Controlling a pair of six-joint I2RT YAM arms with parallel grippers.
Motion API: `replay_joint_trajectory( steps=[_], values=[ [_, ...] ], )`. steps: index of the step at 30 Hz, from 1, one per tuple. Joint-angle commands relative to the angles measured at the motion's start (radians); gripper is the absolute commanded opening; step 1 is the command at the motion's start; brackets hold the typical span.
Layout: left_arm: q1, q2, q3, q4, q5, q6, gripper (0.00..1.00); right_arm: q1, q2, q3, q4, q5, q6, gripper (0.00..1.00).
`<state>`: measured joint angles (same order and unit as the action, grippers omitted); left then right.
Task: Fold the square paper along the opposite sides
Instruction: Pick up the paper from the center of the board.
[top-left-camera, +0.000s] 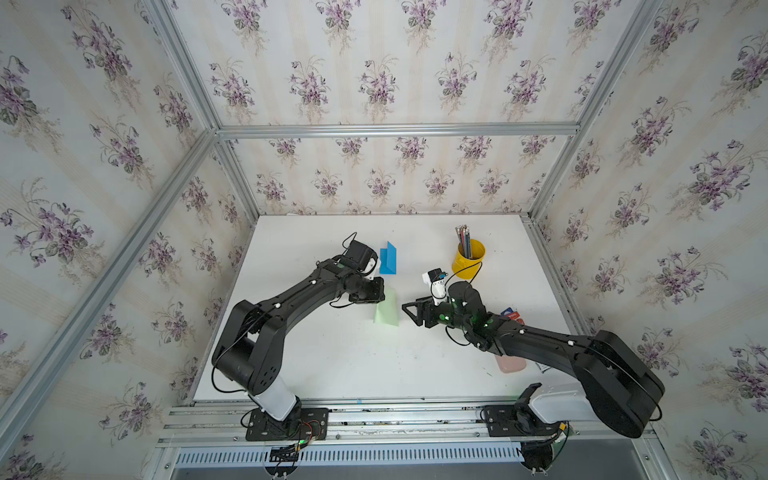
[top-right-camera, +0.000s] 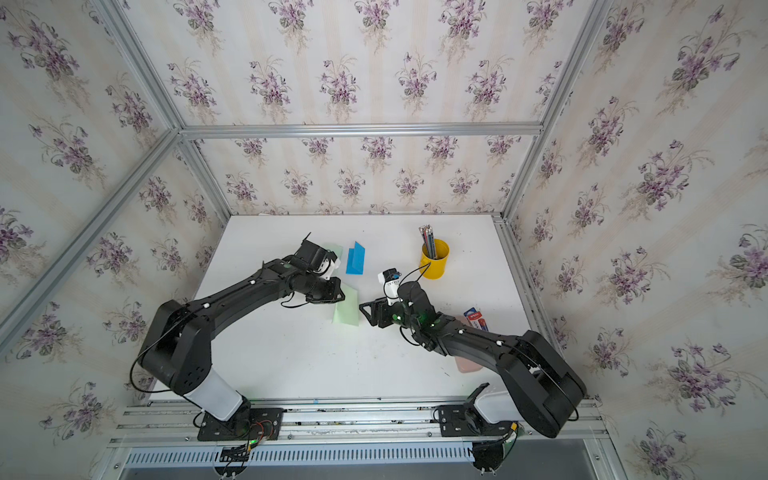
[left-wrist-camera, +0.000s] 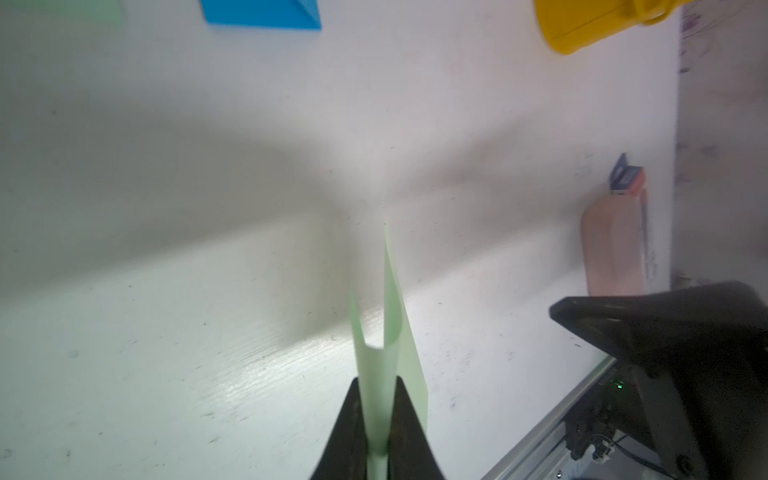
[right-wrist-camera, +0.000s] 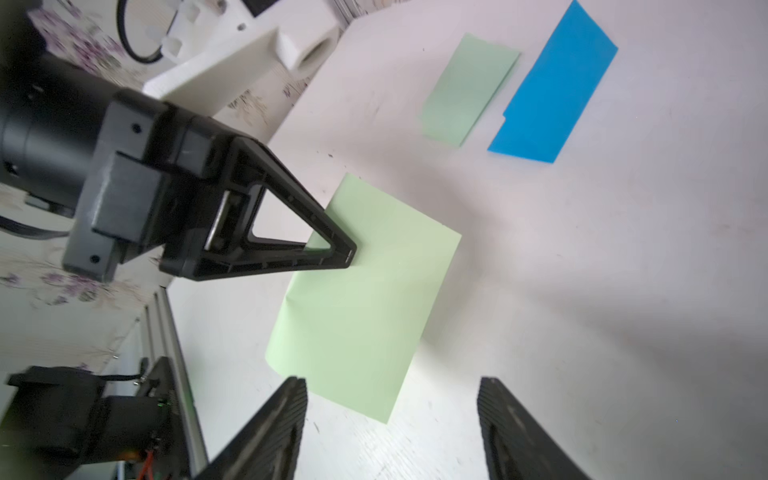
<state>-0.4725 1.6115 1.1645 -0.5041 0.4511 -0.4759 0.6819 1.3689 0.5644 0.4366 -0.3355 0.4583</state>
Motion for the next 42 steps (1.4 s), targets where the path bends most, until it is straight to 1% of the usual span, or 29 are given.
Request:
replay_joint_trajectory(
  steps=[1, 3, 5, 6, 12, 15, 17, 20, 25, 26, 28, 30, 32, 37, 41, 42],
  values=[
    [0.040, -0.073, -0.031, 0.125, 0.150, 0.027, 0.15, -0.062, 0.012, 0.015, 0.150, -0.250, 0.145, 0.69],
    [0.075, -0.116, -0.059, 0.197, 0.226, 0.002, 0.16, -0.103, 0.042, 0.014, 0.273, -0.348, 0.240, 0.68],
    [0.104, -0.152, -0.087, 0.264, 0.292, -0.028, 0.16, -0.129, 0.080, 0.018, 0.390, -0.412, 0.334, 0.67],
    [0.112, -0.163, -0.093, 0.282, 0.306, -0.037, 0.17, -0.130, 0.098, 0.025, 0.427, -0.433, 0.364, 0.67],
    [0.121, -0.189, -0.112, 0.336, 0.362, -0.054, 0.18, -0.130, 0.220, 0.071, 0.594, -0.504, 0.505, 0.65],
    [0.123, -0.189, -0.125, 0.351, 0.370, -0.065, 0.18, -0.130, 0.274, 0.090, 0.681, -0.535, 0.573, 0.60],
    [0.123, -0.224, -0.135, 0.354, 0.368, -0.065, 0.19, -0.129, 0.293, 0.098, 0.717, -0.545, 0.600, 0.57],
    [0.126, -0.234, -0.142, 0.344, 0.364, -0.058, 0.20, -0.130, 0.300, 0.108, 0.728, -0.551, 0.611, 0.46],
    [0.130, -0.242, -0.156, 0.328, 0.354, -0.041, 0.20, -0.130, 0.307, 0.102, 0.747, -0.560, 0.627, 0.24],
    [0.130, -0.243, -0.158, 0.325, 0.354, -0.037, 0.20, -0.170, 0.308, 0.101, 0.750, -0.560, 0.626, 0.20],
    [0.132, -0.243, -0.158, 0.319, 0.351, -0.032, 0.20, -0.177, 0.308, 0.093, 0.751, -0.560, 0.625, 0.14],
    [0.132, -0.246, -0.158, 0.313, 0.344, -0.024, 0.21, -0.184, 0.306, 0.090, 0.744, -0.559, 0.619, 0.04],
    [0.135, -0.246, -0.154, 0.306, 0.339, -0.015, 0.23, -0.189, 0.306, 0.094, 0.737, -0.562, 0.613, 0.00],
    [0.170, -0.247, -0.128, 0.282, 0.361, 0.005, 0.36, -0.194, 0.284, 0.121, 0.673, -0.566, 0.564, 0.00],
    [0.232, -0.266, -0.121, 0.285, 0.419, -0.011, 0.53, -0.200, 0.251, 0.144, 0.655, -0.599, 0.540, 0.00],
    [0.255, -0.269, -0.131, 0.304, 0.450, -0.028, 0.55, -0.203, 0.238, 0.147, 0.652, -0.610, 0.538, 0.00]
  ],
)
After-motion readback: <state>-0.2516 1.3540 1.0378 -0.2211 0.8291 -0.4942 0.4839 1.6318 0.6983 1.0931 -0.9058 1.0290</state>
